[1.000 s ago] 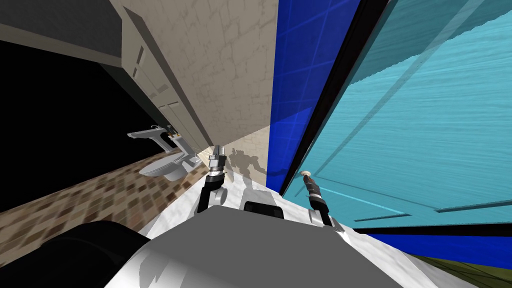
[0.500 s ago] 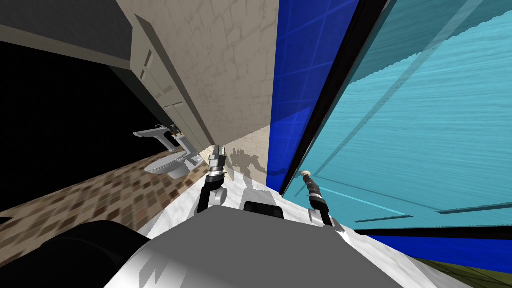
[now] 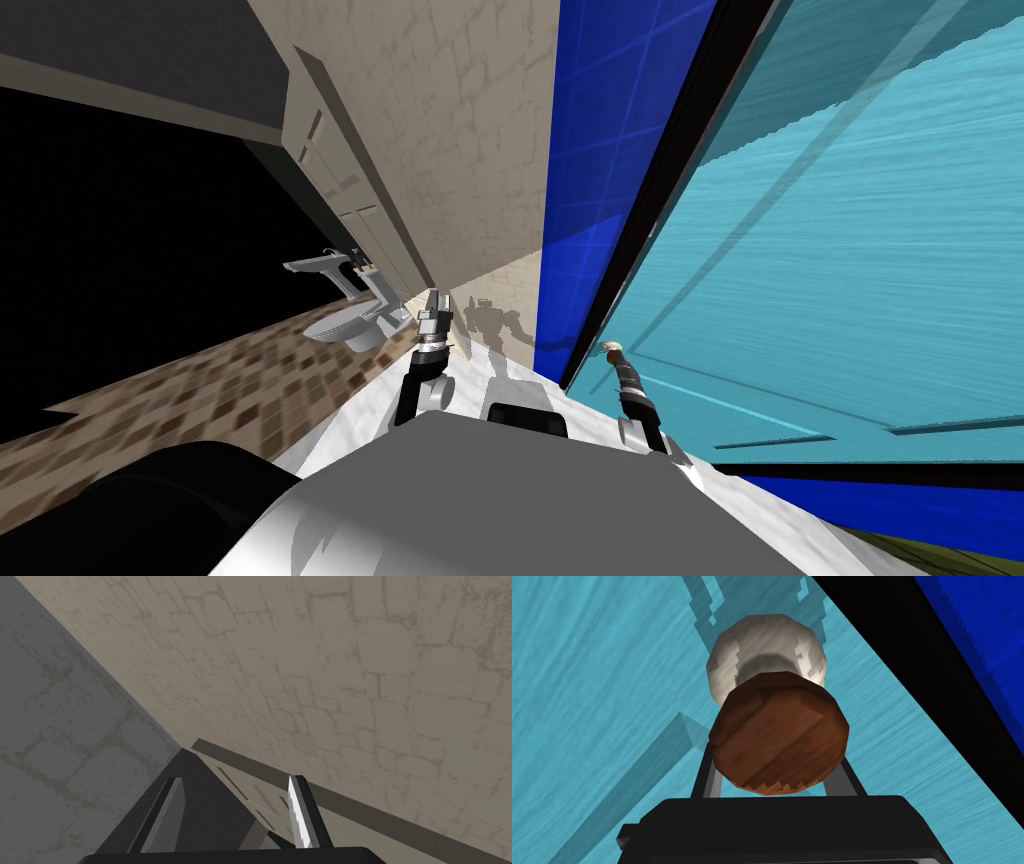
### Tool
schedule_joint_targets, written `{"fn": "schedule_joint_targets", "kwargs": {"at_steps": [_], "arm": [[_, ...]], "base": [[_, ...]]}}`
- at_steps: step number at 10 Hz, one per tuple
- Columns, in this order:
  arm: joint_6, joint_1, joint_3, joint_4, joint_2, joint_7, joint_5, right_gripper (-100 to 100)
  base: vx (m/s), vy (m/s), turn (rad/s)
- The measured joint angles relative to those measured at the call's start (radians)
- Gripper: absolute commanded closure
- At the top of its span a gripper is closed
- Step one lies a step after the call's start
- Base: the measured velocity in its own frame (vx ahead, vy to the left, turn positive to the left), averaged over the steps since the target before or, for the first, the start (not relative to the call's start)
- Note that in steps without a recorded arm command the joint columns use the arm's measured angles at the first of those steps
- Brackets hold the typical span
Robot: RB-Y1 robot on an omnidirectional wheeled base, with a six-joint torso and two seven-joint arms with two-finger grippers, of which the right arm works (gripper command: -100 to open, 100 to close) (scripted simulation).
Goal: Pull the door open
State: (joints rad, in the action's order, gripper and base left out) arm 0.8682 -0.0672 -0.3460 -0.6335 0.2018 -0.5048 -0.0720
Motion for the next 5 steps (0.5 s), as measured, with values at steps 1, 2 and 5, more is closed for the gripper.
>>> {"fn": "schedule_joint_targets", "kwargs": {"at_steps": [1, 2, 5], "arm": [[0.004, -0.005, 0.002, 0.012, 0.003, 0.027, 0.009, 100], [0.003, -0.006, 0.005, 0.012, 0.005, 0.055, 0.020, 100], [-0.013, 0.013, 0.012, -0.023, 0.000, 0.119, 0.037, 100]], "base": [[-0.033, -0.015, 0.061], [-0.027, -0.013, 0.028], [-0.023, -0.006, 0.023]]}}
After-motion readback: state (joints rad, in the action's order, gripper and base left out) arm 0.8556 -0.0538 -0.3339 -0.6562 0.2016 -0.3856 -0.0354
